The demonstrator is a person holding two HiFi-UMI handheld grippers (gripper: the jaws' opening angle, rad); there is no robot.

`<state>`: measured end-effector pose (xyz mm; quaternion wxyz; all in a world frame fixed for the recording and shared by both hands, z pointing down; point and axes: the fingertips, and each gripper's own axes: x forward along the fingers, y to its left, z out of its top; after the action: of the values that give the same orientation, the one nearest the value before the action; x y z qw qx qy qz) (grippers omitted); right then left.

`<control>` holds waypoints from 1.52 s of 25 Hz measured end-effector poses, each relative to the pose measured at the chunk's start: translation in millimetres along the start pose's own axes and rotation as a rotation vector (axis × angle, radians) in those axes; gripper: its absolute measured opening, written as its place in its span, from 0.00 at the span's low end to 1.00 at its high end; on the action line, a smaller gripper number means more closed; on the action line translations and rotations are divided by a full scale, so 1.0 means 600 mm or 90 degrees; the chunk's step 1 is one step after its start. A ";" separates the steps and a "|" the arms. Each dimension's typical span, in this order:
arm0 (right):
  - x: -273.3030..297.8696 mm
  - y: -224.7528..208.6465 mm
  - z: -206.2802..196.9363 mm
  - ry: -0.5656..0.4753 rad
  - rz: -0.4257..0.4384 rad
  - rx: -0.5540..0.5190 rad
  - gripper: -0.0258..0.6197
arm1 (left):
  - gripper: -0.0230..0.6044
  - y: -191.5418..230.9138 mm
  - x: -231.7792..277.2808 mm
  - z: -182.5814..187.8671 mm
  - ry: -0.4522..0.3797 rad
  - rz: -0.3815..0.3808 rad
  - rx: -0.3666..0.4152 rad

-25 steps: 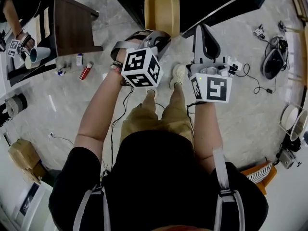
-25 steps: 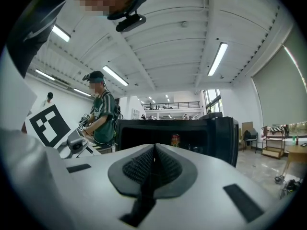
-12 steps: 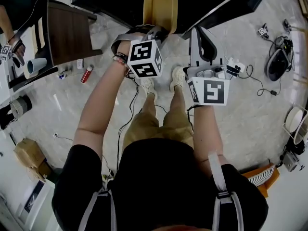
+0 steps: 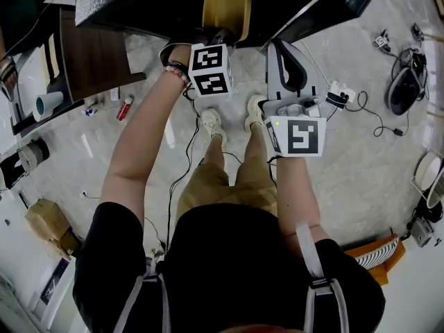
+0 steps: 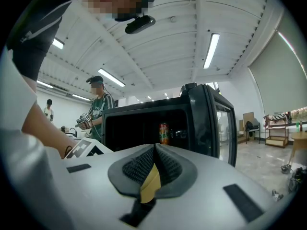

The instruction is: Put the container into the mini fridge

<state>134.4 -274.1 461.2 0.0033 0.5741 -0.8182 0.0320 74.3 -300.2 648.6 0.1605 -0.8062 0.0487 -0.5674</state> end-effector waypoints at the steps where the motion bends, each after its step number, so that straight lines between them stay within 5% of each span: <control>1: 0.001 -0.004 -0.003 0.000 -0.001 0.002 0.10 | 0.08 0.005 0.007 0.000 0.006 -0.001 0.005; 27: 0.005 -0.070 -0.072 0.042 0.010 0.016 0.10 | 0.08 0.120 0.165 -0.022 0.134 -0.022 0.117; 38: -0.004 -0.072 -0.084 0.051 0.018 0.024 0.10 | 0.08 0.160 0.205 -0.032 0.168 0.005 0.137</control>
<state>174.5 -283.6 513.5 0.0250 0.5604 -0.8249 0.0701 109.7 -426.6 734.6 0.2407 -0.7023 0.0115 -0.6699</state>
